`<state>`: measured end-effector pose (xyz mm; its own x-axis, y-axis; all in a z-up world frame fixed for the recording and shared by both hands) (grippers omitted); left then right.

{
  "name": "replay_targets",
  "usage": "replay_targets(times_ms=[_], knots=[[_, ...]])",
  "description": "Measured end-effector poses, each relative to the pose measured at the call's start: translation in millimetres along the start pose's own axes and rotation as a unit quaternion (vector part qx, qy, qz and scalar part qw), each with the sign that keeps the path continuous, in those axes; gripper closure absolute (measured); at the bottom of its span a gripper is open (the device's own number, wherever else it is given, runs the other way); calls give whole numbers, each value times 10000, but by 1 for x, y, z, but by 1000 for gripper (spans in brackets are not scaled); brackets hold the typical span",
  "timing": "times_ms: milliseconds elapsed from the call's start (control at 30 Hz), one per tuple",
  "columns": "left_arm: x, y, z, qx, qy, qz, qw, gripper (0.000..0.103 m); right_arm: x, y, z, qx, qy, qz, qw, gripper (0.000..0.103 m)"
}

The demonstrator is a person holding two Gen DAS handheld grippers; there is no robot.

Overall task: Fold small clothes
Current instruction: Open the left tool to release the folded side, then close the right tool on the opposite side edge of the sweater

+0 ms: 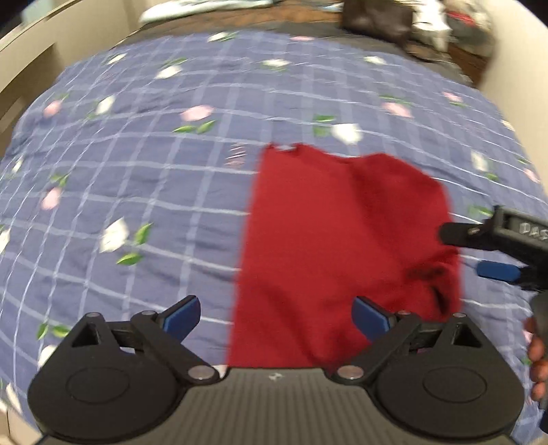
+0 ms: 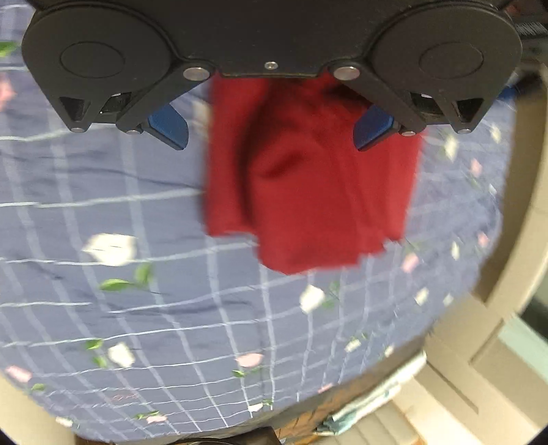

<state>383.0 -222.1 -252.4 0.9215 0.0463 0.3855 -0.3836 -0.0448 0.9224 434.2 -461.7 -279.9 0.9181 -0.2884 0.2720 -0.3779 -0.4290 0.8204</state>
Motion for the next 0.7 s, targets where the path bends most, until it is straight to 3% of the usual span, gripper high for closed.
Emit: replay_targets(times_ms=[100,200,333,467,700], knots=[[-1,-15,-23,67,358,-239,9990,5,13,-18,-11,51,-305,-33,9995,3],[-5,-25,-31,45,407,-474,9980,5,17,-37,-11,-63,-585,-187,9981,20],[-8,-27,-30,-74,226,-546,9982,5,14,-45,-1,-439,-738,-282,9959,56],[-14,-28,-26,-260,96,-711,9971,5,3,-35,12,-429,-788,-278,9956,88],[-27,-34,-19,-311,-262,-992,9942,5,-13,-18,22,-740,-482,-265,9957,91]])
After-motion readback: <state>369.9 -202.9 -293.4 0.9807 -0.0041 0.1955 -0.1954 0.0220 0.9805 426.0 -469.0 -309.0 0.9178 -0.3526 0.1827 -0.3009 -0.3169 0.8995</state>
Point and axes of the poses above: each gripper's, at about its wrist camera, not at the fingertips, and y roughly against the way its jaws point, z to its right, x to its top, the point moved 8 cm from there along -y, roughly the way its jaws point, and after that the axes turned 7 degrees about -y, right-handed, at the moved point
